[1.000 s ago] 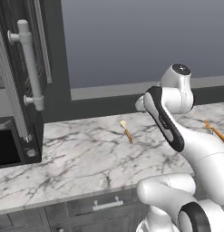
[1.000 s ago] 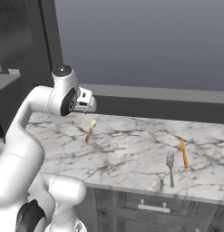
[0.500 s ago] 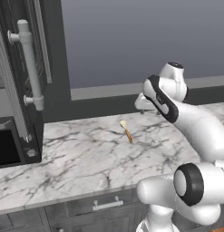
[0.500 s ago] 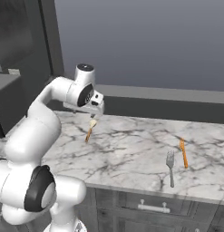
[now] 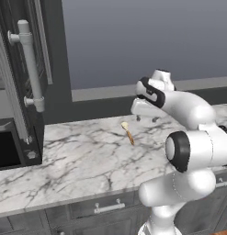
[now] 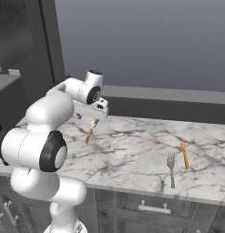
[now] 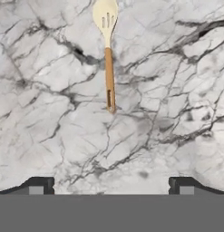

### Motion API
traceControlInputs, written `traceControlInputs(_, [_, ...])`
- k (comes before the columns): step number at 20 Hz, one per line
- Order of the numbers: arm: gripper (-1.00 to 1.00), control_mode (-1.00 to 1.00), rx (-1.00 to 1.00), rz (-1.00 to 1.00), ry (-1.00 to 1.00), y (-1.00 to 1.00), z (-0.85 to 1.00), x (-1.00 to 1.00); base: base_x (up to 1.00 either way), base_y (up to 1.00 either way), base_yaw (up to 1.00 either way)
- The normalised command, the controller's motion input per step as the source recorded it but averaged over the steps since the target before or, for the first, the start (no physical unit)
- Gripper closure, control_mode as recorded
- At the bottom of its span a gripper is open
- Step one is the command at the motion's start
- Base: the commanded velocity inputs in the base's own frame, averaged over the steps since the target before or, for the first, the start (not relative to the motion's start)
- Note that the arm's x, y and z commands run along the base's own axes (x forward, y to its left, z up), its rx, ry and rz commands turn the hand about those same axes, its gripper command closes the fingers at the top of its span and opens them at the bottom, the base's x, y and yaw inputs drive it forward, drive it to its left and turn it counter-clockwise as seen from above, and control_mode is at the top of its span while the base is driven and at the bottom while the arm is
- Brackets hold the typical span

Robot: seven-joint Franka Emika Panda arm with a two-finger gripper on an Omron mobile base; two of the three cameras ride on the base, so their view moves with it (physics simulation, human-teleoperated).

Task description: Organize the utensils by type. Pick up the wooden spoons from the counter and place them in the open cabinet. Then pick up the metallic utensils from the counter and place them in the open drawer.

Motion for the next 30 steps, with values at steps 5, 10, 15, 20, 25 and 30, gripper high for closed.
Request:
traceControlInputs(5, [-1.0,-1.0,0.0,0.0,0.0,0.03,-0.54,0.32,0.0,0.0,0.0])
traceControlInputs(10, [-1.0,-1.0,0.0,-0.01,-0.1,0.13,-0.42,0.24,0.0,0.0,0.0])
traceControlInputs(15, [-1.0,-1.0,0.0,-0.06,-0.14,0.16,-0.33,0.3,0.0,0.0,0.0])
traceControlInputs(20, [-1.0,-1.0,0.0,-0.06,-0.08,0.05,-0.43,0.28,0.0,0.0,0.0])
traceControlInputs(25, [-1.0,-1.0,0.0,-0.02,-0.08,0.0,-0.45,0.27,0.0,0.0,0.0])
traceControlInputs(30, [-1.0,-1.0,0.0,0.0,-0.03,0.0,-0.25,0.38,0.0,0.0,0.0])
